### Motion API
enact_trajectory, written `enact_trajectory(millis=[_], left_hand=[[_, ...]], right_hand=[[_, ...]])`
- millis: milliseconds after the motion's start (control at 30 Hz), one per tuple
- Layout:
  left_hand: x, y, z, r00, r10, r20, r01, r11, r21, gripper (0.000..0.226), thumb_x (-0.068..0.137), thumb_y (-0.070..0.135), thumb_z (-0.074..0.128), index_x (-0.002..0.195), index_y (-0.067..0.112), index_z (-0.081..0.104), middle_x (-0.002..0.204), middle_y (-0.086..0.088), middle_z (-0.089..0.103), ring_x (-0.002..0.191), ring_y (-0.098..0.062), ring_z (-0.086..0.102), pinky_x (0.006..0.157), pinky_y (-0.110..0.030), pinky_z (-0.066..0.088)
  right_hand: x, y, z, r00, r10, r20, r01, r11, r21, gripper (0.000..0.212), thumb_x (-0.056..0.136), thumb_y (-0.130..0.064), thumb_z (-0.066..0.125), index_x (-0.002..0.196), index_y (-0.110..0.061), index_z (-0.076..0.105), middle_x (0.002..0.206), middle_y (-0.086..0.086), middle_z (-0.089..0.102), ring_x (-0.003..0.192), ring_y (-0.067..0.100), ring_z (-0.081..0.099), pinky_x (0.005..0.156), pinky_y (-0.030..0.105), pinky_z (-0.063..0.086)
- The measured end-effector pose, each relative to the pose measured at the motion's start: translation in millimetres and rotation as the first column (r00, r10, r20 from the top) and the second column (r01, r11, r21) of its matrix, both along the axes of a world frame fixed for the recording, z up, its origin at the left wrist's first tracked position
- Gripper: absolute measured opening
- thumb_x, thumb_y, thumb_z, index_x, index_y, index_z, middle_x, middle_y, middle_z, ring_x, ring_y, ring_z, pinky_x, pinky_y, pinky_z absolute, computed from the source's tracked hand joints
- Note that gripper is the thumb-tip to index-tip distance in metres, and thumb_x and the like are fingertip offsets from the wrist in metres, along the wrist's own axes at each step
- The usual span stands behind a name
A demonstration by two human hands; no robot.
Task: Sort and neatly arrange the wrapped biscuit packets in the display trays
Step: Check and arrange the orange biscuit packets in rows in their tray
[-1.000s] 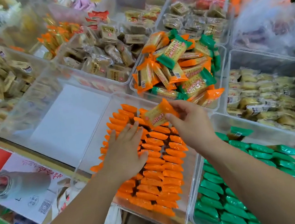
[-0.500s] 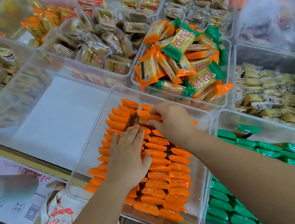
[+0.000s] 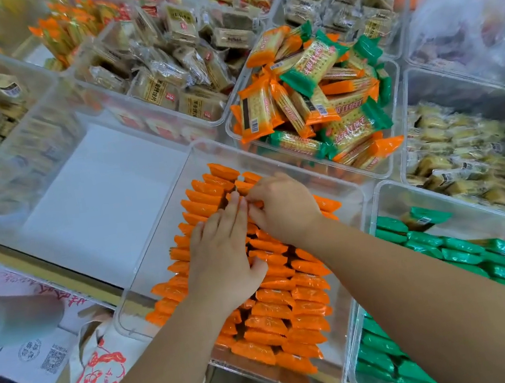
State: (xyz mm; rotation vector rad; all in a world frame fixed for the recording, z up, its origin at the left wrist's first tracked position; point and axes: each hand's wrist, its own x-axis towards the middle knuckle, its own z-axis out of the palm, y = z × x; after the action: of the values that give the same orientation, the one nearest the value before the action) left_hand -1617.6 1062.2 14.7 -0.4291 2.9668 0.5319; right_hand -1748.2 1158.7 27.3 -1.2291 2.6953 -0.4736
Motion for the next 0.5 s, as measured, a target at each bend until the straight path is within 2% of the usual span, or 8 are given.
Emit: enact_trajectory(millis=[67,133,200,267,333,433,500], left_hand=[[0,0,-4,1.000,-0.011,0.015,0.011,0.999,-0.032,0.092,0.091,0.056,0.047,0.159,0.029,-0.008,0.168,0.006,-0.011,0.154,-0.020,0.008,0.123,-0.043,0.004],[-1,2,-5,1.000,0.001,0.021,0.000,0.999,-0.038,0.092,0.090,0.056,0.048,0.158,0.032,-0.008,0.168,0.005,-0.005,0.153,-0.021,0.010,0.123,-0.045,0.007],[-3,3,-4,1.000,0.010,0.019,-0.009,0.999,-0.053,0.093,0.089,0.055,0.051,0.158,0.033,-0.007,0.168,0.004,0.000,0.151,-0.023,0.014,0.123,-0.046,0.010],[-6,4,-2,1.000,0.009,0.022,-0.007,0.996,-0.088,0.093,0.087,0.054,0.053,0.159,0.031,-0.002,0.168,0.002,0.005,0.149,-0.025,0.019,0.121,-0.047,0.016],[-10,5,0,0.999,0.001,0.046,0.005,0.993,-0.117,0.093,0.086,0.053,0.053,0.159,0.027,0.001,0.167,0.000,0.007,0.146,-0.026,0.022,0.118,-0.048,0.020],[-15,6,4,0.998,-0.005,0.070,0.015,0.989,-0.150,0.093,0.085,0.051,0.055,0.159,0.026,0.004,0.164,-0.003,0.011,0.142,-0.028,0.026,0.114,-0.049,0.025],[-16,6,7,0.997,-0.013,0.078,0.026,0.985,-0.173,0.093,0.085,0.051,0.057,0.159,0.027,0.007,0.161,-0.004,0.016,0.140,-0.029,0.028,0.112,-0.048,0.028]], right_hand=[[-2,5,0,0.998,-0.062,0.016,0.063,0.996,-0.066,0.020,0.088,-0.022,0.056,0.084,-0.016,0.074,0.083,0.002,0.067,0.081,0.023,0.061,0.066,0.041,0.055],[-7,7,2,0.987,-0.160,-0.006,0.159,0.982,-0.101,0.020,0.089,-0.017,0.058,0.096,-0.012,0.076,0.095,0.006,0.071,0.089,0.027,0.066,0.071,0.042,0.057],[-12,4,4,0.984,-0.175,-0.030,0.175,0.985,-0.007,0.020,0.095,-0.018,0.056,0.100,-0.013,0.075,0.100,0.006,0.069,0.092,0.029,0.067,0.074,0.042,0.057],[-14,-2,5,0.987,-0.152,-0.053,0.158,0.976,0.152,0.018,0.097,-0.025,0.056,0.098,-0.016,0.072,0.098,0.004,0.065,0.089,0.027,0.065,0.070,0.038,0.055],[-15,-8,5,0.984,-0.151,-0.093,0.169,0.957,0.234,0.012,0.096,-0.025,0.059,0.096,-0.019,0.068,0.096,0.002,0.062,0.086,0.027,0.066,0.062,0.034,0.051],[-13,-11,4,0.980,-0.154,-0.128,0.182,0.952,0.245,0.005,0.095,-0.017,0.060,0.095,-0.019,0.065,0.096,0.003,0.061,0.083,0.027,0.067,0.057,0.033,0.044],[-10,-8,4,0.983,-0.144,-0.114,0.166,0.963,0.213,0.006,0.096,-0.017,0.058,0.094,-0.018,0.065,0.097,0.002,0.061,0.082,0.027,0.066,0.058,0.034,0.047]])
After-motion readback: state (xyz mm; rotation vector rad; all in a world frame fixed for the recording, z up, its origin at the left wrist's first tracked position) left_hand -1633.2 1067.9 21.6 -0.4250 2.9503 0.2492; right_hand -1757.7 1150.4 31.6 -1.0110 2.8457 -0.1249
